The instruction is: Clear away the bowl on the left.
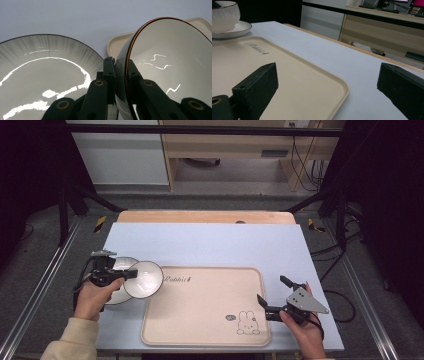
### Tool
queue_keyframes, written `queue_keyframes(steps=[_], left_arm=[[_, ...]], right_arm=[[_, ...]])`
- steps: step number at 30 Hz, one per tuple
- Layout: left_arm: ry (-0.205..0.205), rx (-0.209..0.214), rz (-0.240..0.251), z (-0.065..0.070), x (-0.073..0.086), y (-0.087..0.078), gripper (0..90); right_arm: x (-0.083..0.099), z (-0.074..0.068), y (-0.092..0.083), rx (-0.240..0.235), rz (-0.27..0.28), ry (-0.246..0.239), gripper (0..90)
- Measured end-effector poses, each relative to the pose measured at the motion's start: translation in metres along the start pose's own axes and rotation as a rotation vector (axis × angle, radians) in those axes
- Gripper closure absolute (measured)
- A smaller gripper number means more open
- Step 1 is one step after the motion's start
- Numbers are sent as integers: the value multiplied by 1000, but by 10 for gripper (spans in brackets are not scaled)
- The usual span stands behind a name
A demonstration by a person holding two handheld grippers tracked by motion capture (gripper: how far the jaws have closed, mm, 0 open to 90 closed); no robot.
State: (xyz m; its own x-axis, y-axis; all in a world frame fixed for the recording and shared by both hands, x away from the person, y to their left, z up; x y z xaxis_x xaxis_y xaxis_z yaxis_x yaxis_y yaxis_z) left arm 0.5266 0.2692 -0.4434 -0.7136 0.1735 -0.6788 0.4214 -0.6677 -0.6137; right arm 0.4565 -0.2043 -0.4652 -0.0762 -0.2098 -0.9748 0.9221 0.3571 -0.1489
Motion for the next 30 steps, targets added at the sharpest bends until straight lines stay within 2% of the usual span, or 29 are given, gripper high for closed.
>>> queue_keyframes(steps=[15, 30], left_arm=[[26, 47, 5, 20, -7, 8, 824], [48, 77, -14, 34, -13, 15, 824]], right_arm=[[0, 0, 0, -2, -1, 0, 36], [0, 1, -1, 1, 0, -1, 36]])
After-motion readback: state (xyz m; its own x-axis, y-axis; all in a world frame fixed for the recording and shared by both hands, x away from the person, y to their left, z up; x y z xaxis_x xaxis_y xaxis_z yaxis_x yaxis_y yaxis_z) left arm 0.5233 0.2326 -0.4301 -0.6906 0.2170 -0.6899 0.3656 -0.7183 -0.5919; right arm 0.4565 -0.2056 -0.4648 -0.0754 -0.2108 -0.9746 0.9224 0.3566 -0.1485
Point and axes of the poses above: each handheld gripper's, and its own axes: y roughly forward along the jaws, x roughly out of its underside, z roughly to its right, the point moved 6 cm from there along y, roughly forward along the jaws, and after that the axes turned 12 degrees about x, right-handed, at the moved point
